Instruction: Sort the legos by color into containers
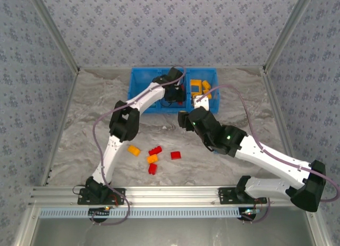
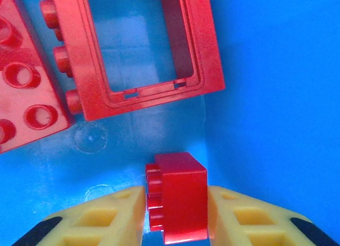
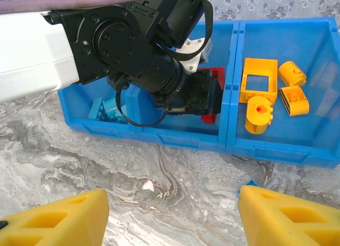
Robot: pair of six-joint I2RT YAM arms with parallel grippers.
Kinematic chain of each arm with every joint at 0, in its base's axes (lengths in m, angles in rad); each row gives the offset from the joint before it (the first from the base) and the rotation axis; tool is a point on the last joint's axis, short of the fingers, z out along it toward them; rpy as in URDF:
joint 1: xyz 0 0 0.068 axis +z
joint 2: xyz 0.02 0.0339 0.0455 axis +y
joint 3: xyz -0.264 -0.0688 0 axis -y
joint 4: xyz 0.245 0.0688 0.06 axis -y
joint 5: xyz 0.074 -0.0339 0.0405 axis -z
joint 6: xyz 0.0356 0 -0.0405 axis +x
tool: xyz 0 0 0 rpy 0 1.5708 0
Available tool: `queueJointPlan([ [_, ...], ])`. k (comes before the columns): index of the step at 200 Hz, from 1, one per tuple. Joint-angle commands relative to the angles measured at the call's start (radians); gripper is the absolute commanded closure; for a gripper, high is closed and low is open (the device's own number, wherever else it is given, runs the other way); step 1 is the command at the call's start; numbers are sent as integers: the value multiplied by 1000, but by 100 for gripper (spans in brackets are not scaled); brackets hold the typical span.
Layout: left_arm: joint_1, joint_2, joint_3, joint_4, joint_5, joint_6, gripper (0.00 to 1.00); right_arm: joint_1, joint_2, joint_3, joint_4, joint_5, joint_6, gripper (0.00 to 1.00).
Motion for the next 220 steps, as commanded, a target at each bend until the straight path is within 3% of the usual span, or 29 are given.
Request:
queueJointPlan([
  [1,7,13,29,11,34,-12,61,-5,2,-10,14,-13,21,32],
  [37,7,-76,-49,53,12,-27,56,-3,1,-18,8,-20,23,32],
  [53,4,-145,-91,65,-13,-42,44,-4,2,-23,8,-21,18,32],
  [73,4,-259,-157,70,-58,-72,34,-3,0,-23,2,-29,5,32],
  [114,3,-572,-416,64,-175,-152,27,-4,40,-15,2,-148,-97,31],
  [148,2,-946,-742,27,-251,-192,25,35,189,32,-14,-327,-162,30],
  [183,4,-1333,-991,-202,-249,-191,24,117,424,158,-70,-425,-201,29],
  [220,9,-1703,-1135,-467,-202,-215,24,179,710,459,-226,-478,-222,27],
])
